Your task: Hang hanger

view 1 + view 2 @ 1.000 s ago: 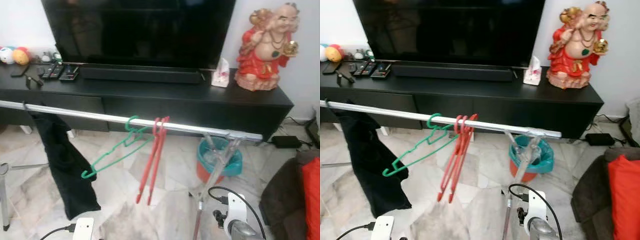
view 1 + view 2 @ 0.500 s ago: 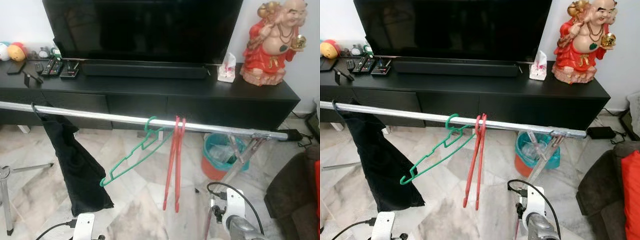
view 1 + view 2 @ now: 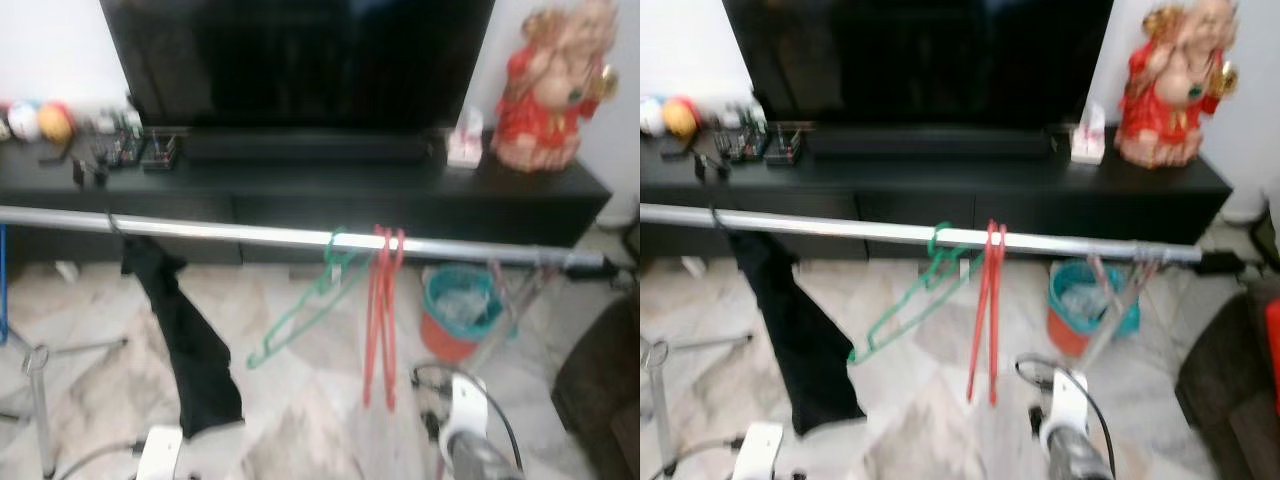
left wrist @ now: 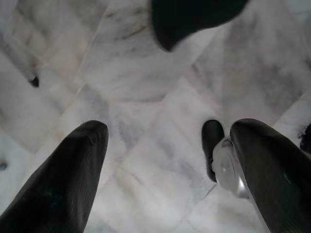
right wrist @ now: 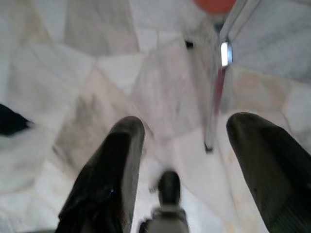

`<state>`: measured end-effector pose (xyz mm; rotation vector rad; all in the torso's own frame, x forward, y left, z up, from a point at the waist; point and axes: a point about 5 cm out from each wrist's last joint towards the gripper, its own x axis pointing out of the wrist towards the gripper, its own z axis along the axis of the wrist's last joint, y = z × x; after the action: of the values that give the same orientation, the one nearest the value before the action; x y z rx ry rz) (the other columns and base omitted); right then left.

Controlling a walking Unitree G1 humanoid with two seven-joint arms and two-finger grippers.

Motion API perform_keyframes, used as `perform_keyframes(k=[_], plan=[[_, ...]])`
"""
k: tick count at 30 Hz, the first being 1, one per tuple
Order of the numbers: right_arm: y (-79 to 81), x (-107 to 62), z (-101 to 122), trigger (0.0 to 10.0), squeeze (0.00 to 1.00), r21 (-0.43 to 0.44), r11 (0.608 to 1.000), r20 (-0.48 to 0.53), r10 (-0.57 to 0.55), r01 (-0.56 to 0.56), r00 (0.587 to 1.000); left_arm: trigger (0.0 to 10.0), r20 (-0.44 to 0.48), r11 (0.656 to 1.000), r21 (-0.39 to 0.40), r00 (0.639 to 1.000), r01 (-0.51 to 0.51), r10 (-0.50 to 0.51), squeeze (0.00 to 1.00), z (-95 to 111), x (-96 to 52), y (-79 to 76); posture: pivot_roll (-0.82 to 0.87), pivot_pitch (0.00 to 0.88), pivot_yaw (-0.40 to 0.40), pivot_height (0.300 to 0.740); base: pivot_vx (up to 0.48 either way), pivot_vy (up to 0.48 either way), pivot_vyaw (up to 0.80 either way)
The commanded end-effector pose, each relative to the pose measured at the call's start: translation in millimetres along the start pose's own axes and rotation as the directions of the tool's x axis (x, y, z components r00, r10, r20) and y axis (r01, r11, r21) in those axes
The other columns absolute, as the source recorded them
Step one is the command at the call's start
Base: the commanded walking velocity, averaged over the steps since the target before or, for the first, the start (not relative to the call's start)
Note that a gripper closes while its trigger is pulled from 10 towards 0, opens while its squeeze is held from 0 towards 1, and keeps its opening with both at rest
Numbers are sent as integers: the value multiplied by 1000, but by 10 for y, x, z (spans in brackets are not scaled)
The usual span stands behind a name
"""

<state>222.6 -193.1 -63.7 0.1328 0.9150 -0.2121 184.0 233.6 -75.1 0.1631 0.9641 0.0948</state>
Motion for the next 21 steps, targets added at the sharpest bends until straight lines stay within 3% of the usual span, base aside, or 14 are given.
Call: perform_keyframes(k=[1,5,10,21], plan=[[19,5,63,10000,0,1,1000,18,6,-6,1000,10000,-39,1000,3,999,-1,1,0,-77,-9,4,20,0,13,740,0,300,0],[7,5,71,10000,0,-8,1000,18,11,-11,1000,10000,-48,1000,2,999,4,-4,0,-90,-8,-21,20,0,8,740,0,285,0],[-7,4,70,10000,0,-11,1000,20,6,-6,1000,10000,-78,1000,12,997,14,-13,0,-256,-42,-63,17,0,8,740,0,0,0],[-35,2,48,10000,0,-26,1000,10,10,-10,1000,10000,-102,999,21,995,27,-25,0,-368,-68,-107,22,0,-2,740,0,0,0]])
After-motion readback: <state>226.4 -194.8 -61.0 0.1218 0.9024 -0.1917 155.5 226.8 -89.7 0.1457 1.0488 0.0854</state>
